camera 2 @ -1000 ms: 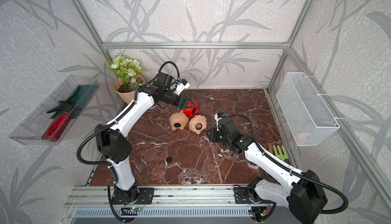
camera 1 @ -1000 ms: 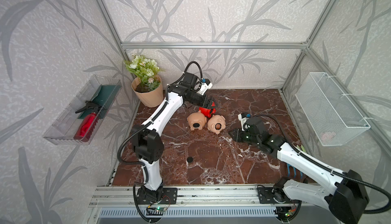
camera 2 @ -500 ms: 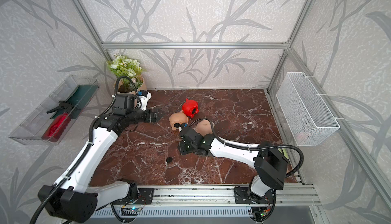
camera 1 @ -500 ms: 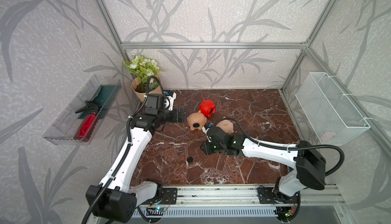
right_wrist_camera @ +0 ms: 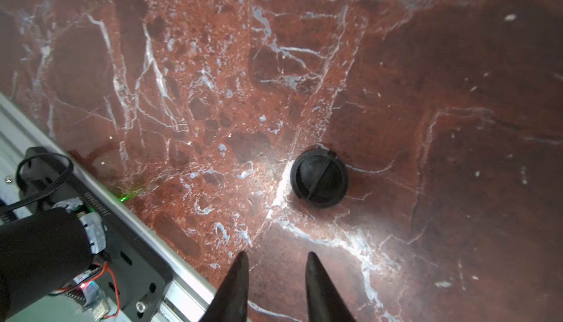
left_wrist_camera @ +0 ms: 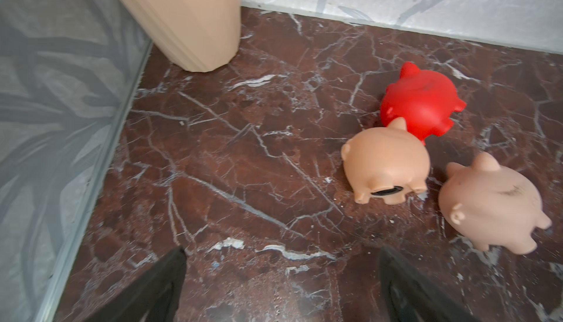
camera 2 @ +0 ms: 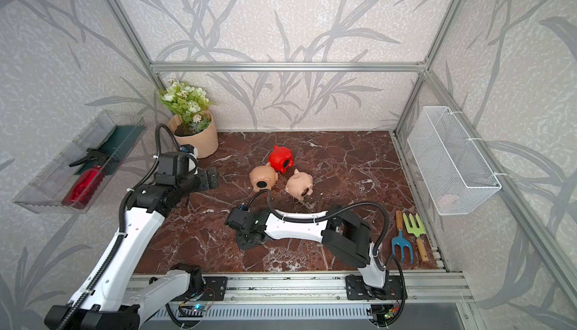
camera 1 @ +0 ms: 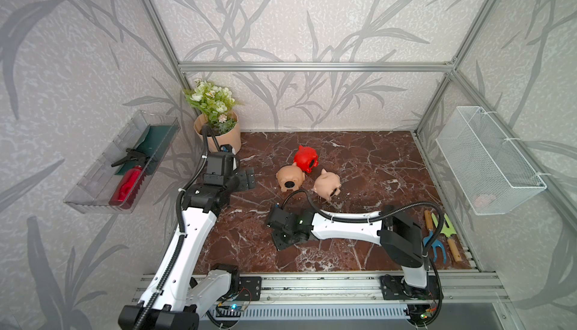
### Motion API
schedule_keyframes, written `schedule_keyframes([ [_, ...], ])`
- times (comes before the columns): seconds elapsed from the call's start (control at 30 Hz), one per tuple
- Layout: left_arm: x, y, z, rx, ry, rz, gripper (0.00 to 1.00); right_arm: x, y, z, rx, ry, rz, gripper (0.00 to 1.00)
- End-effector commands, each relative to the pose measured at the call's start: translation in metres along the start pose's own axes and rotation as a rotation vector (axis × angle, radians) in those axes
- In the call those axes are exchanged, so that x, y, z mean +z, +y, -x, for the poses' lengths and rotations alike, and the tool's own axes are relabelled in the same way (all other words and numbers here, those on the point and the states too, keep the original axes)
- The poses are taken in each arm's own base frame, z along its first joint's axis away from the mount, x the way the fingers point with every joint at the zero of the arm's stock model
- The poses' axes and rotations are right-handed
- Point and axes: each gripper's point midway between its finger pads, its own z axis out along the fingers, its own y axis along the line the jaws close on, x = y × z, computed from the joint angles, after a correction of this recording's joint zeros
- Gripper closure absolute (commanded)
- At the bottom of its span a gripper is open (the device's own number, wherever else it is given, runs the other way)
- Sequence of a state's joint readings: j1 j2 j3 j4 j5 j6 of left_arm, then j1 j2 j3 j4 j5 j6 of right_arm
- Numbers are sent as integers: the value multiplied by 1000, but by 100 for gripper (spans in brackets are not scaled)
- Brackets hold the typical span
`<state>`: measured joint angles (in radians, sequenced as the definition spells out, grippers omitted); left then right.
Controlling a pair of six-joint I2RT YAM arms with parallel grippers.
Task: Close piggy banks
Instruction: Pick up the knob at the center of the board.
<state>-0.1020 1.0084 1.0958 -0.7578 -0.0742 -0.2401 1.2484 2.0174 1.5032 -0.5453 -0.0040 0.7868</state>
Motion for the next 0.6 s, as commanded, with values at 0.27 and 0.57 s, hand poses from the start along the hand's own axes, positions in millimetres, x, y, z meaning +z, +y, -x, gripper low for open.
schedule_keyframes([
  [0.27, -21, 40, -4, -77, -81, 141, 2, 16, -23, 4, 43, 35, -198, 76],
  [0.57, -21, 35, -3, -68, -104, 101, 2, 29, -21, 9, 39, 54, -206, 82],
])
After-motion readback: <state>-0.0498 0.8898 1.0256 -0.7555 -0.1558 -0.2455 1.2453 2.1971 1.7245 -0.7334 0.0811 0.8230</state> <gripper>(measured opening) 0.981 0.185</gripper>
